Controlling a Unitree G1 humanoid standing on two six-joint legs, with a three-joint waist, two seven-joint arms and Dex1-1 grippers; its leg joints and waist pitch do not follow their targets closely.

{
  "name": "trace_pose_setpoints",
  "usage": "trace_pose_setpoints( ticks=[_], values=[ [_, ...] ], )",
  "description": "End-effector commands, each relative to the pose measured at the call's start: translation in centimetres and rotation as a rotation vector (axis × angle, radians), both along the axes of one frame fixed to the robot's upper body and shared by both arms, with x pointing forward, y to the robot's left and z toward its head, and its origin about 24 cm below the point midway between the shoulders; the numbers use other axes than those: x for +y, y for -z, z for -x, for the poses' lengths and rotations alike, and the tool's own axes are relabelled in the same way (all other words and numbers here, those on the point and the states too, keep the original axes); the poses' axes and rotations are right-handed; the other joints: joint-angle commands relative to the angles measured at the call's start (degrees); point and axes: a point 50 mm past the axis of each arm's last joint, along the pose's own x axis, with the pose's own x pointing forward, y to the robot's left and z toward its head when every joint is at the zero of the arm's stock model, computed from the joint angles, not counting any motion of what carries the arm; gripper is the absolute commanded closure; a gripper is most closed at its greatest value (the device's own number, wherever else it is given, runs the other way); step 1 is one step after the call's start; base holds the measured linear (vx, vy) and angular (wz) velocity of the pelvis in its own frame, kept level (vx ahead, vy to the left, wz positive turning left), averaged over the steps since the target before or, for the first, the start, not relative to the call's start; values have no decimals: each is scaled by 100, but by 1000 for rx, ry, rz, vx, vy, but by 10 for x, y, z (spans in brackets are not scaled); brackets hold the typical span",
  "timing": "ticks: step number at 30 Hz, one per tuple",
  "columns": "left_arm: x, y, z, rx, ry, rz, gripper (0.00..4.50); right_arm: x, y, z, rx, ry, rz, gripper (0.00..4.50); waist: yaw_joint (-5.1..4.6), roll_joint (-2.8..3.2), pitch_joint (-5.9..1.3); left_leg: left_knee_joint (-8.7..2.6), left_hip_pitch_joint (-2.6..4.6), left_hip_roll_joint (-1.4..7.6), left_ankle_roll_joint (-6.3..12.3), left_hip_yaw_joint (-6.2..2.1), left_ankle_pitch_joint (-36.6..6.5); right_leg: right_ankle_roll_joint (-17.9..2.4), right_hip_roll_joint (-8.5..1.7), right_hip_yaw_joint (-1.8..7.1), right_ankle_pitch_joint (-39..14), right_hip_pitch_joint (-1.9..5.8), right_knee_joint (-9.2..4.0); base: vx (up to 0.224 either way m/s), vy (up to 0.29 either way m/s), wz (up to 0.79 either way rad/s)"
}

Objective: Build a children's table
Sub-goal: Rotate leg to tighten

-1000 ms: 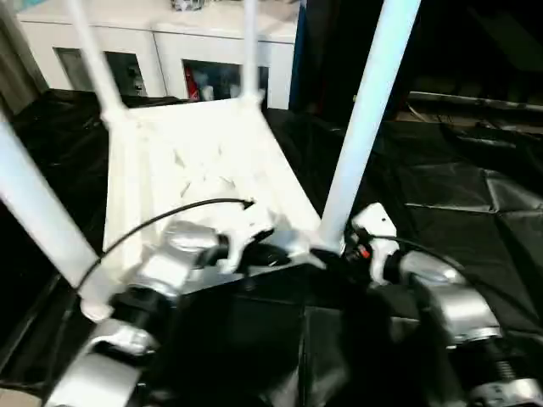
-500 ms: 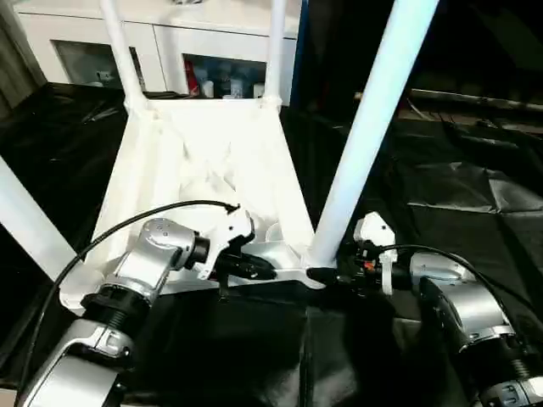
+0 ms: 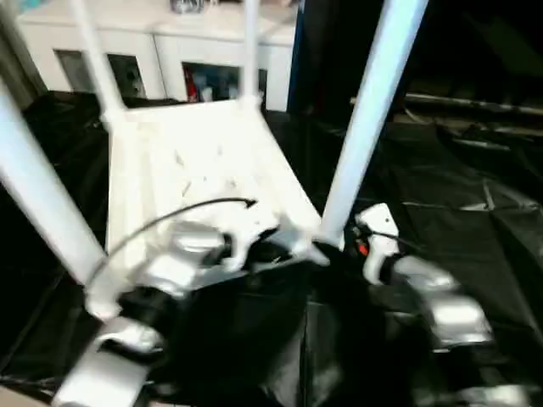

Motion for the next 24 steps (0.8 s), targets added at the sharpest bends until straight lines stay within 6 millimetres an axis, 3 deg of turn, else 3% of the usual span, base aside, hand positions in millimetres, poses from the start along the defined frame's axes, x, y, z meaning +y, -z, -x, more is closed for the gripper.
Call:
trace_pose_setpoints(
  ticks=[1,2,6,8,11,13,17,22,23,24],
  values=[
    [-32,19,18,75,45,13,450,30,23,9,112,-14,7,174,-36,-11,-90,-442,20,109,-88,-33,-1916,-768,-202,167,-2136,58,-554,0,0,0],
    [-38,20,21,76,58,13,450,35,22,7,99,9,20,174,-49,30,-93,-449,13,105,-124,-38,-1937,-767,-198,167,-2086,50,-548,0,0,0],
    [-48,22,27,67,114,-11,450,42,15,2,15,-4,62,174,-84,47,-114,-445,6,94,-108,-42,-2027,-753,-180,159,-1908,54,-554,0,0,0],
    [-47,23,26,77,117,-13,450,40,11,3,19,-2,2,119,-100,45,-112,-448,-8,92,-69,-44,-2021,-785,-171,159,-1801,64,-543,0,0,0],
    [-37,23,25,95,137,-32,450,33,2,5,-2,-91,-64,102,-101,69,-119,-445,-4,102,-7,-41,-2056,-851,-169,160,-1663,75,-541,0,0,0],
    [-33,23,24,102,142,-38,450,31,1,7,-8,-139,-57,96,-87,67,-135,-430,-11,112,47,-33,-1879,-963,-168,164,-1275,98,-510,0,0,0],
    [-10,22,27,152,230,-68,450,15,-7,19,-18,-428,-25,96,-74,42,-151,-388,-73,102,297,-17,-1439,-1125,-166,146,-706,184,-444,0,0,0],
    [15,17,28,193,312,-78,450,-4,-21,25,-5,-613,-11,96,-50,50,-159,-356,-50,109,462,0,-1082,-1425,-172,133,-202,200,-392,0,0,0],
    [18,16,29,200,321,-74,450,-6,-21,26,-4,-626,-4,96,-47,-7,-174,-338,-45,118,507,9,-978,-1466,-170,138,-66,207,-367,0,0,0],
    [21,14,29,210,331,-65,450,-9,-22,26,-2,-641,5,96,-20,41,-172,-339,-27,128,527,7,-903,-1536,-183,139,35,193,-345,0,0,0]
  ],
)
